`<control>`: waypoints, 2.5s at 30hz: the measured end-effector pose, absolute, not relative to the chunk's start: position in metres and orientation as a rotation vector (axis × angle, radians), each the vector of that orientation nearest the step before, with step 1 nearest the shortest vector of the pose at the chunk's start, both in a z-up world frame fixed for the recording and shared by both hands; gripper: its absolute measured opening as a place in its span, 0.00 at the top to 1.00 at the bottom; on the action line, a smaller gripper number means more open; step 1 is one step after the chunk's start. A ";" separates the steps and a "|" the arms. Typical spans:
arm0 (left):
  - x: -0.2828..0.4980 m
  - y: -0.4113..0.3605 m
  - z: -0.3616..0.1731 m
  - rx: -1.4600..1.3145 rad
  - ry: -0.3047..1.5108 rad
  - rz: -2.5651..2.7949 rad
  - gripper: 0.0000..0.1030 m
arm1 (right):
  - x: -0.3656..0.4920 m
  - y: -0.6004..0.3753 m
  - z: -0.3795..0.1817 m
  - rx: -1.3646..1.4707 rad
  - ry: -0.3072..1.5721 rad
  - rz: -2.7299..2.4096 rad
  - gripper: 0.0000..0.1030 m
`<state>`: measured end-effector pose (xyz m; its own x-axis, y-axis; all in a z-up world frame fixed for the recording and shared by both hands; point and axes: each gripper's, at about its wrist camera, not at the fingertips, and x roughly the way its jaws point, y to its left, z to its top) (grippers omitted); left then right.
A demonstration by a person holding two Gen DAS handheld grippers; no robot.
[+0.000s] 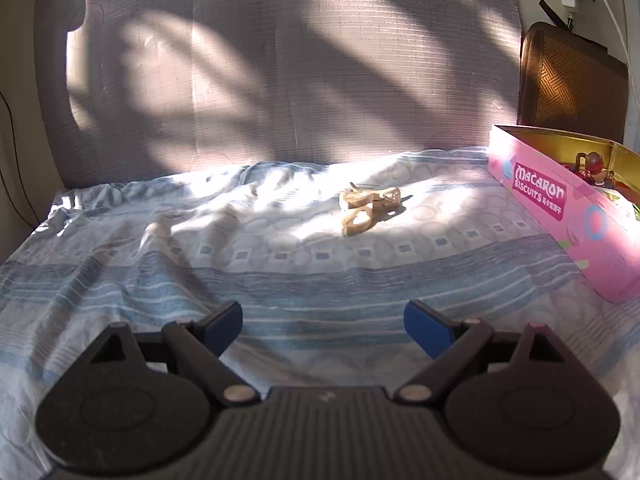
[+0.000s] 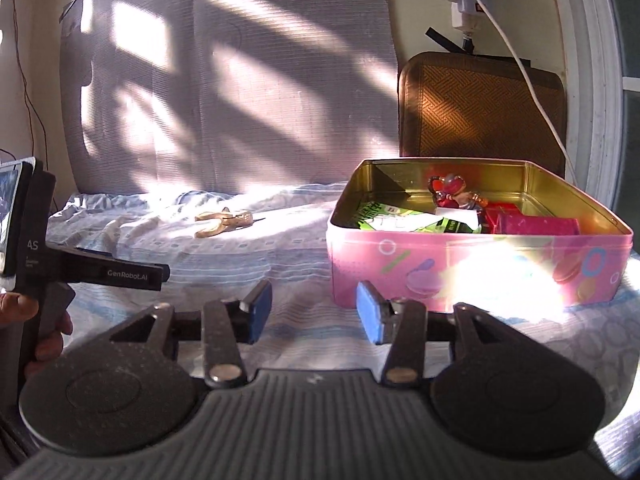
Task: Organize rigid objects
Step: 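Move the right tool toward the beige plastic clip on the sheet, then close the right tool on the beige plastic clip and lift it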
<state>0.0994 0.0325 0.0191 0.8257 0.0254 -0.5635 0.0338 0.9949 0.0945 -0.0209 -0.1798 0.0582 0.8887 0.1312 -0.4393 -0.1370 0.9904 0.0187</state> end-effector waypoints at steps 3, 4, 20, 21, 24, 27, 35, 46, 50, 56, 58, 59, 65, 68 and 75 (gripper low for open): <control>0.106 0.041 0.018 0.118 0.599 0.016 0.10 | -0.013 -0.165 0.056 -0.042 0.471 0.174 0.52; 0.110 0.046 0.017 0.097 0.613 0.014 0.11 | -0.010 -0.161 0.055 -0.050 0.476 0.186 0.52; 0.120 0.089 0.017 -0.078 0.620 0.055 0.10 | 0.034 -0.123 0.027 -0.047 0.627 0.270 0.51; 0.120 0.088 0.017 -0.075 0.620 0.057 0.09 | 0.034 -0.124 0.026 -0.043 0.627 0.271 0.51; 0.118 0.087 0.018 -0.057 0.614 0.062 0.08 | 0.030 -0.124 0.027 -0.042 0.613 0.274 0.51; 0.118 0.086 0.018 -0.049 0.613 0.063 0.07 | 0.029 -0.123 0.028 -0.051 0.599 0.277 0.49; 0.118 0.086 0.018 -0.047 0.611 0.066 0.07 | 0.027 -0.124 0.030 -0.048 0.582 0.280 0.44; 0.122 0.109 0.021 -0.113 0.603 0.154 0.06 | 0.084 -0.093 0.033 -0.102 0.581 0.340 0.44; 0.124 0.113 0.019 -0.147 0.607 0.157 0.06 | 0.132 -0.080 0.037 -0.029 0.579 0.346 0.44; 0.127 0.113 0.019 -0.155 0.615 0.142 0.06 | 0.200 -0.061 0.033 0.168 0.654 0.299 0.44; 0.128 0.112 0.019 -0.151 0.617 0.139 0.06 | 0.218 -0.052 0.026 0.169 0.705 0.270 0.44; 0.128 0.112 0.019 -0.151 0.618 0.138 0.06 | 0.225 -0.049 0.020 0.153 0.736 0.243 0.44; 0.130 0.111 0.018 -0.147 0.626 0.131 0.06 | 0.204 -0.058 0.014 0.090 0.717 0.245 0.71; 0.129 0.108 0.018 -0.129 0.622 0.127 0.06 | 0.181 -0.065 0.017 0.036 0.710 0.288 0.71; 0.128 0.105 0.017 -0.109 0.624 0.116 0.06 | 0.114 -0.083 0.026 -0.105 0.711 0.402 0.71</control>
